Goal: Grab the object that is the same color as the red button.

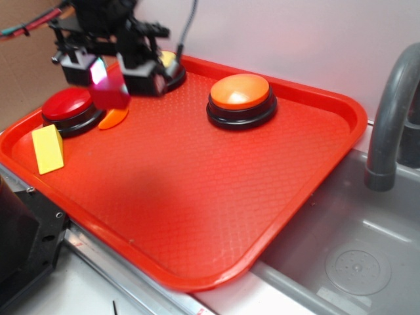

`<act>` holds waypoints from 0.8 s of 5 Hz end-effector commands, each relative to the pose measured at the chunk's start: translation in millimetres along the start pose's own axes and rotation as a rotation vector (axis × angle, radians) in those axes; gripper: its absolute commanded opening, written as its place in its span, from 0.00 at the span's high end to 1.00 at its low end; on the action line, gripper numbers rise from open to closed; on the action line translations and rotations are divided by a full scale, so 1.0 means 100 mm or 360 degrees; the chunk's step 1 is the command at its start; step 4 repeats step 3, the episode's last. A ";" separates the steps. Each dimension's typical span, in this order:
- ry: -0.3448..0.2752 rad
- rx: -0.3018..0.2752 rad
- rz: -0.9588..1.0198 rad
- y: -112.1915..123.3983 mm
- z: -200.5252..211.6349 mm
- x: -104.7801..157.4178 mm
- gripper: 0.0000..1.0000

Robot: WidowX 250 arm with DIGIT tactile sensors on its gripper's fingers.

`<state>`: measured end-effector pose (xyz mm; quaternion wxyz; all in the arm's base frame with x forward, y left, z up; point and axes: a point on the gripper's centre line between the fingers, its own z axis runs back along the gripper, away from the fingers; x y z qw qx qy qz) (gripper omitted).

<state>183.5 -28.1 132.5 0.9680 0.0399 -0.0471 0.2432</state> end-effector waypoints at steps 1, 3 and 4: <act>-0.0142 -0.0075 0.0049 0.26 0.24 0.43 1.00; -0.0123 -0.0053 0.0027 0.23 0.21 0.44 1.00; -0.0123 -0.0053 0.0027 0.23 0.21 0.44 1.00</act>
